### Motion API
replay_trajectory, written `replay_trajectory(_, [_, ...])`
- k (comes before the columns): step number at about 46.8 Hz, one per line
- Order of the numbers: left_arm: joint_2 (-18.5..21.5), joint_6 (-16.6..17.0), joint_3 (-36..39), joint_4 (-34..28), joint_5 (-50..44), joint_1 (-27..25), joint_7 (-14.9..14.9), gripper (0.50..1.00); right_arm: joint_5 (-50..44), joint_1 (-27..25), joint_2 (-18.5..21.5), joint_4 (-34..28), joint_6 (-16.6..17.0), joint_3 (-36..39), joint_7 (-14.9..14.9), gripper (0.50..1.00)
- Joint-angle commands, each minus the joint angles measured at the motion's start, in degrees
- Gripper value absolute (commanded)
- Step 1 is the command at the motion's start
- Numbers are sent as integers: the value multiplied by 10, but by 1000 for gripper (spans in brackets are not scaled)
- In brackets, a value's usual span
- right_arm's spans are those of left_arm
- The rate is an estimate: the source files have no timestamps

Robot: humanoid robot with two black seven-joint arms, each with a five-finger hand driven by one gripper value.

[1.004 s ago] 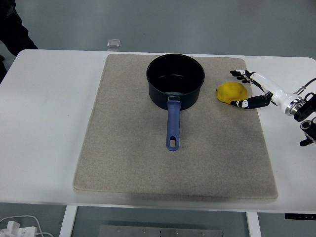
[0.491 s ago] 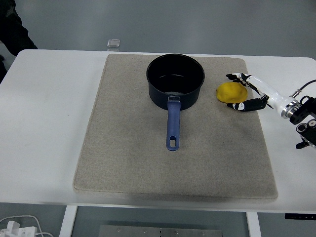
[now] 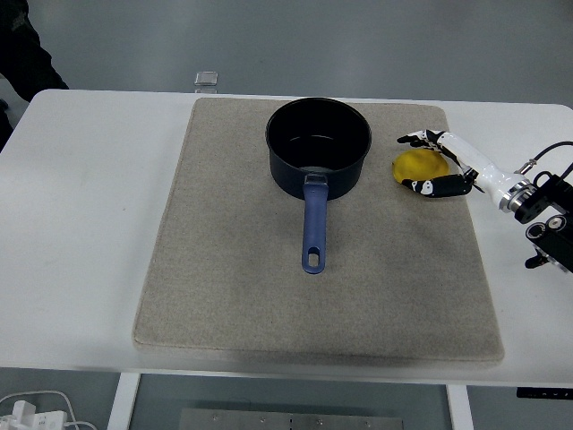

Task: Put the potato in the blue pot

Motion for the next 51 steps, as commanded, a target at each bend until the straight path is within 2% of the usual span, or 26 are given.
replay_trajectory(1, [0, 0, 0, 0, 0, 0, 0, 999, 0, 0, 1, 0, 0, 0, 0, 500])
replay_trajectory(51, [0, 0, 0, 0, 0, 0, 0, 999, 0, -2, 1, 0, 1, -8, 2, 500])
